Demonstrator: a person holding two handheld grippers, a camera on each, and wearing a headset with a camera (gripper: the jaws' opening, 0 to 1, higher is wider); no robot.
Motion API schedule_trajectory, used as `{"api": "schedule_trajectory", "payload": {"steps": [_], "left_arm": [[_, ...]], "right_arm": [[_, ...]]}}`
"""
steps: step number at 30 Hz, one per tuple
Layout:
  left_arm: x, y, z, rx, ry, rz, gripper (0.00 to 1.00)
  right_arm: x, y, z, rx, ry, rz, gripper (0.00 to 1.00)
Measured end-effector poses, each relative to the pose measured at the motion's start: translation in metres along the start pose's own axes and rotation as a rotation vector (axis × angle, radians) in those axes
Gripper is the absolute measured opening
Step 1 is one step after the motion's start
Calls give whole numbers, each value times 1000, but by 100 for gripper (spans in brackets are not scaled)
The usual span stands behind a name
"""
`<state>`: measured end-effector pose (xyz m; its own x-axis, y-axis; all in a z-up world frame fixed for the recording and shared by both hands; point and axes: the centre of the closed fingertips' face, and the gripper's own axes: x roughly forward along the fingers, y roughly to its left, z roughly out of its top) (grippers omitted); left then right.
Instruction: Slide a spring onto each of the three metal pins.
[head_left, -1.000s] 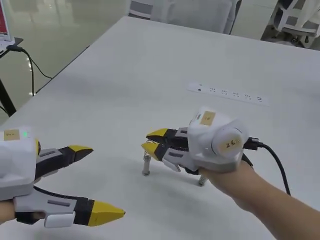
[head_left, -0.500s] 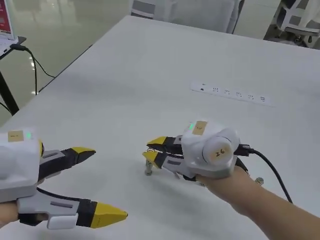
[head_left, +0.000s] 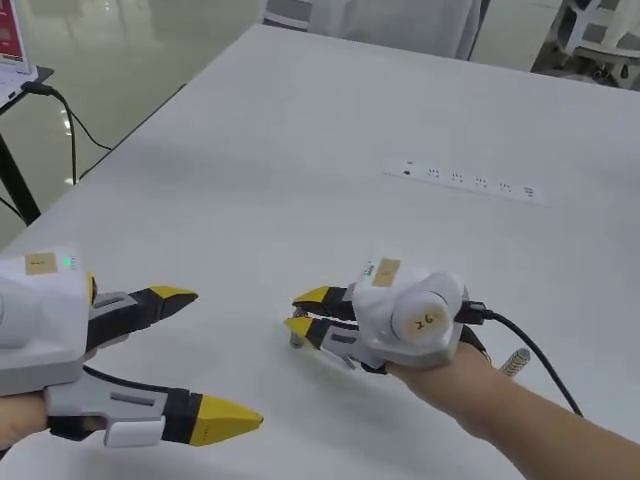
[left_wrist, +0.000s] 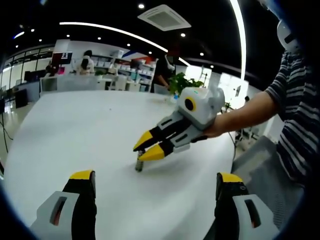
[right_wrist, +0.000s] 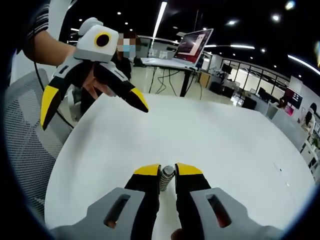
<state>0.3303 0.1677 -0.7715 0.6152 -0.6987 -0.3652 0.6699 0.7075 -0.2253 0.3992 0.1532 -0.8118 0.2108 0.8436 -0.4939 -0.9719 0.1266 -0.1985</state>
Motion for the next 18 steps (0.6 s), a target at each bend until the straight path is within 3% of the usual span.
{"api": "schedule_trajectory", "payload": {"steps": [14,18], "left_arm": [[-1,0,4,7,2,-1,97],[-1,-1,8,9,-3,-3,98]], "right_arm": [[0,-3,9,76,-24,-6,13],[-7,-6,15,100,-45,-10,15]]}}
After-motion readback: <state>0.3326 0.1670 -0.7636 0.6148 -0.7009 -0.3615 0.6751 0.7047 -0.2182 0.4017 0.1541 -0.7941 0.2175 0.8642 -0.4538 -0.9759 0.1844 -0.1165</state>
